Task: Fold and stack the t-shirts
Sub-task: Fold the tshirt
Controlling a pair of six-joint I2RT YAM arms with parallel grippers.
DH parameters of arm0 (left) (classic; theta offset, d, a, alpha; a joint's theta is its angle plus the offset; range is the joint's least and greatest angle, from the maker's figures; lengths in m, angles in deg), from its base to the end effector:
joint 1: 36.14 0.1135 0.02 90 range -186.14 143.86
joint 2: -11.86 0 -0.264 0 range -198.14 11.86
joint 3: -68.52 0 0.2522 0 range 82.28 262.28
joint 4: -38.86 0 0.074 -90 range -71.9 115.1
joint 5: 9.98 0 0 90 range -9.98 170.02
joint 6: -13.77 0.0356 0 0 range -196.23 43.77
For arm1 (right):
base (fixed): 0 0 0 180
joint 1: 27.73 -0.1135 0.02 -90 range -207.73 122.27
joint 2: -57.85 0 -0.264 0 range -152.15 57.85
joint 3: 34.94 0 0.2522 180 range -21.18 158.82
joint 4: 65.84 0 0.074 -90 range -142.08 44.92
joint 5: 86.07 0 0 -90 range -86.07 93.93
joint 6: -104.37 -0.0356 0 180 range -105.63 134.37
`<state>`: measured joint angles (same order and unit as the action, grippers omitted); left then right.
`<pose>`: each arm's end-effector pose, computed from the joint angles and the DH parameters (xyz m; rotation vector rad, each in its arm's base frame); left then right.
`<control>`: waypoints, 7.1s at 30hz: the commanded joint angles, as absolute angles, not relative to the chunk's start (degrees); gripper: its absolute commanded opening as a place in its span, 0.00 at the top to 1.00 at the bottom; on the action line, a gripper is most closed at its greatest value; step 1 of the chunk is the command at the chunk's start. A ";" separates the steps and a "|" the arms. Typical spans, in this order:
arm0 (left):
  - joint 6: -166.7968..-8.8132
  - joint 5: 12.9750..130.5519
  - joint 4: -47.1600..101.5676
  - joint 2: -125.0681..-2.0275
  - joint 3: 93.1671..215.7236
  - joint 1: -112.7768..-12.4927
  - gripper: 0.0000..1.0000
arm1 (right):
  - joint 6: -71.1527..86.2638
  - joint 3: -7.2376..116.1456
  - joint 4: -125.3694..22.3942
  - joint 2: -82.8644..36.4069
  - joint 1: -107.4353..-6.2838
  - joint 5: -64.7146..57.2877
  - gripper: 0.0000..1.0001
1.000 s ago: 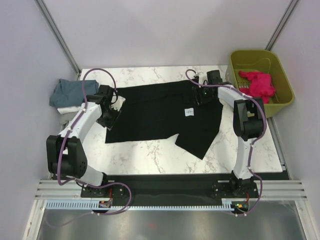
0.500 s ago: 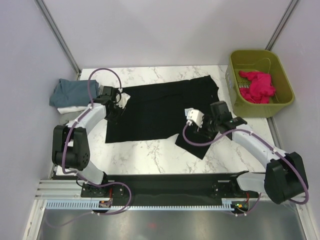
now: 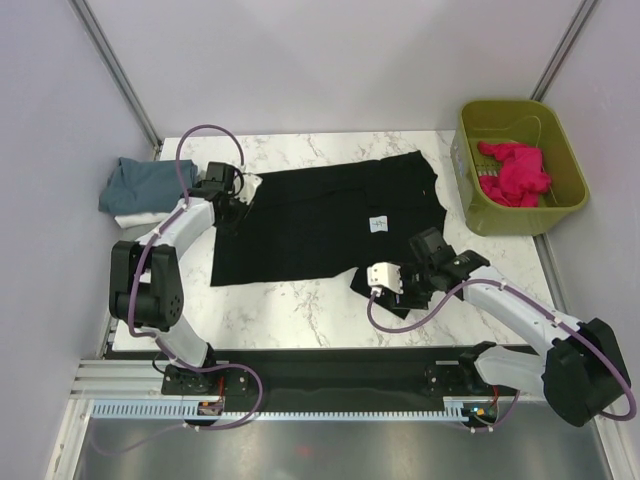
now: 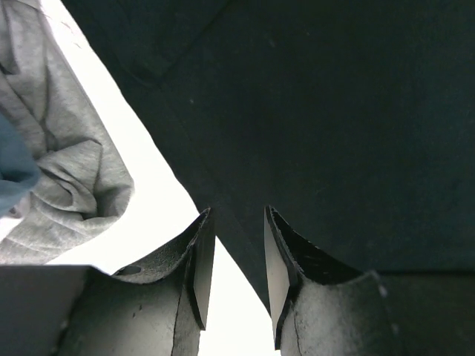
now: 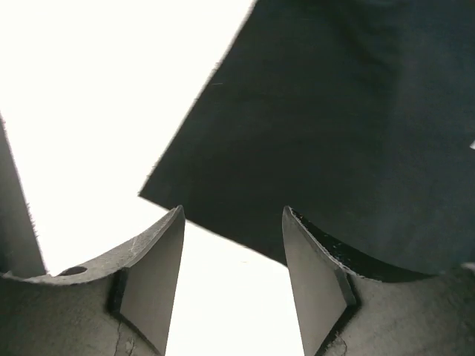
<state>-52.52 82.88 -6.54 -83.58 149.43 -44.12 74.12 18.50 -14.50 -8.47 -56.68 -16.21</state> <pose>0.3410 -0.0460 0.2182 0.6995 2.5289 0.1613 0.1748 0.1107 0.2023 -1.8958 1.7879 0.2876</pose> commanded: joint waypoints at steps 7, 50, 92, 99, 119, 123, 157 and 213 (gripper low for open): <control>-46.52 81.17 -5.66 -79.81 139.85 -44.22 0.57 | 76.86 17.15 -6.20 -5.26 -62.18 -17.78 0.36; -50.75 78.79 -17.97 -66.02 130.01 -43.96 0.57 | 68.96 11.78 -19.12 -15.20 -67.63 -7.68 0.98; -43.09 83.01 -2.94 -69.88 125.08 -40.09 0.59 | 62.62 13.01 -19.83 -15.62 -67.55 -6.88 1.00; -42.39 84.24 0.49 -72.43 122.53 -39.74 0.60 | 62.62 12.66 -19.74 -15.27 -67.63 -6.27 1.00; -32.65 82.57 -8.03 -63.81 129.46 -39.56 0.98 | 48.12 24.16 -20.27 -9.74 -52.26 -4.25 1.00; -28.86 82.14 -9.88 -66.10 133.42 -39.48 0.98 | 48.91 27.24 -21.49 -9.82 -48.92 -3.90 1.00; -28.50 82.31 -19.11 -105.03 181.13 -37.37 0.98 | 51.64 81.73 -33.54 -59.65 -39.16 -2.49 1.00; -55.31 69.48 -26.48 -119.10 185.82 -43.86 0.53 | 14.55 86.39 -27.12 -77.32 -38.45 -9.43 0.32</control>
